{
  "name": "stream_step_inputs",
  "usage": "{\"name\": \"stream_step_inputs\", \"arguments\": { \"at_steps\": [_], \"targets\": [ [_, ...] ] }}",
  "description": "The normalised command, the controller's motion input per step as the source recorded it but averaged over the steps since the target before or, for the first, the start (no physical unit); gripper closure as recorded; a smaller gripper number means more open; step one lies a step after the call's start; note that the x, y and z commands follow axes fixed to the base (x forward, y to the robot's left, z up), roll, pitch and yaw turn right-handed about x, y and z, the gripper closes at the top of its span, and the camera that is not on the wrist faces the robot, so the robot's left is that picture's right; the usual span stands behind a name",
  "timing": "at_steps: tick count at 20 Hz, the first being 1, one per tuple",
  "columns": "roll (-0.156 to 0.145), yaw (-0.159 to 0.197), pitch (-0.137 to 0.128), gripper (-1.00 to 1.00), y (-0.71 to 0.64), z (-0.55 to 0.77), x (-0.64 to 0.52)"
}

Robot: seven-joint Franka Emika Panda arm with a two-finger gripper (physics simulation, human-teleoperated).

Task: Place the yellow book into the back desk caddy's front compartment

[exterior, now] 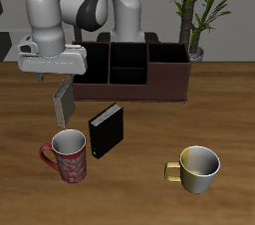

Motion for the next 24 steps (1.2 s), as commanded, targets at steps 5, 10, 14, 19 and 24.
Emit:
{"name": "stream_step_inputs", "arguments": {
  "at_steps": [5,10,14,19,24],
  "targets": [
    [-0.012,-0.013,0.011,-1.0,-0.03,-0.22,-0.02],
    [-0.017,-0.007,-0.012,-1.0,0.01,-0.28,-0.05],
    [-0.032,0.057,-0.064,-1.0,0.13,-0.28,-0.09],
    [-0.02,-0.003,-0.025,-1.0,0.05,-0.15,-0.04],
    [-0.007,-0.001,0.028,-1.0,0.04,-0.28,-0.02]
  ]
}}
